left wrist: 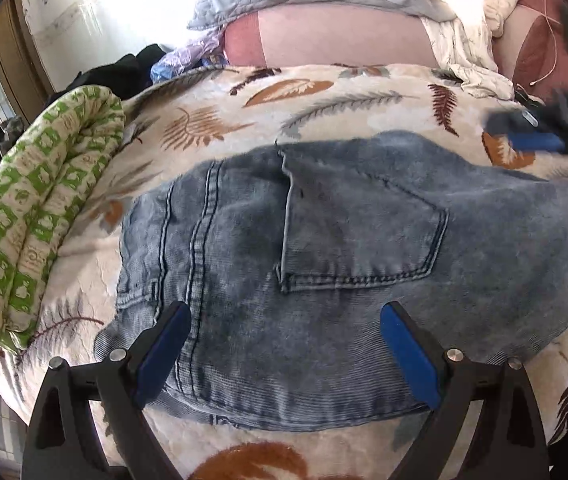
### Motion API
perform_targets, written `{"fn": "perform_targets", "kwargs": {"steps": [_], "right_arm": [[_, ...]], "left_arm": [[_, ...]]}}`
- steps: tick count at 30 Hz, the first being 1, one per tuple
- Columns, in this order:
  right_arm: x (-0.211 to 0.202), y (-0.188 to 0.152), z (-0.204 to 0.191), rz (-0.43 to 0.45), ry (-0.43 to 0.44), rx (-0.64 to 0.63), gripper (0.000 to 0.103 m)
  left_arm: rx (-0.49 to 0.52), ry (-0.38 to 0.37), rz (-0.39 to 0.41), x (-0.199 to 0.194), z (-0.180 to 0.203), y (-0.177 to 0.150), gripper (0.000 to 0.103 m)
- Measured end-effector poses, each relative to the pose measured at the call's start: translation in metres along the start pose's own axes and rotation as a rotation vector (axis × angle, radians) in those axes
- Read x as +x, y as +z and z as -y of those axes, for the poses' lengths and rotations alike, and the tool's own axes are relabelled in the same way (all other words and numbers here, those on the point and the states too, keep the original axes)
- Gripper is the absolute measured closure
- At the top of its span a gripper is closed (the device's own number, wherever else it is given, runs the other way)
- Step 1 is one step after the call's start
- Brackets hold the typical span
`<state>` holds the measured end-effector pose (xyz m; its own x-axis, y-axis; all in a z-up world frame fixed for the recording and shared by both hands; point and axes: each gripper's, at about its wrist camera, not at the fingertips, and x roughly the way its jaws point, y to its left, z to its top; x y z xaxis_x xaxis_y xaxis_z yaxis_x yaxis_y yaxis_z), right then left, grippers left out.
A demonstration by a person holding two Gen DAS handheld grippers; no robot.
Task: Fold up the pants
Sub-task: 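Move both open grippers along the folded jeans toward the leg hems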
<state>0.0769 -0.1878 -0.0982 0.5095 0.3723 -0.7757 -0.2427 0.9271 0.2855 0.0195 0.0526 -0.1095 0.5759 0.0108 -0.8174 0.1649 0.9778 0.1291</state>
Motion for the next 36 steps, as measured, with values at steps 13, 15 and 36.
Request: {"fn": "perform_targets", "kwargs": {"steps": [13, 15, 36], "right_arm": [[0.088, 0.049, 0.001, -0.118, 0.125, 0.003, 0.036], [0.094, 0.051, 0.001, -0.120, 0.146, 0.001, 0.039], [0.120, 0.039, -0.004, -0.070, 0.010, -0.037, 0.083]], "left_arm": [[-0.009, -0.023, 0.005, 0.008, -0.001, -0.009, 0.007], [-0.009, -0.024, 0.006, 0.009, 0.000, -0.010, 0.007], [-0.024, -0.036, 0.001, 0.008, -0.005, -0.014, 0.007]]}}
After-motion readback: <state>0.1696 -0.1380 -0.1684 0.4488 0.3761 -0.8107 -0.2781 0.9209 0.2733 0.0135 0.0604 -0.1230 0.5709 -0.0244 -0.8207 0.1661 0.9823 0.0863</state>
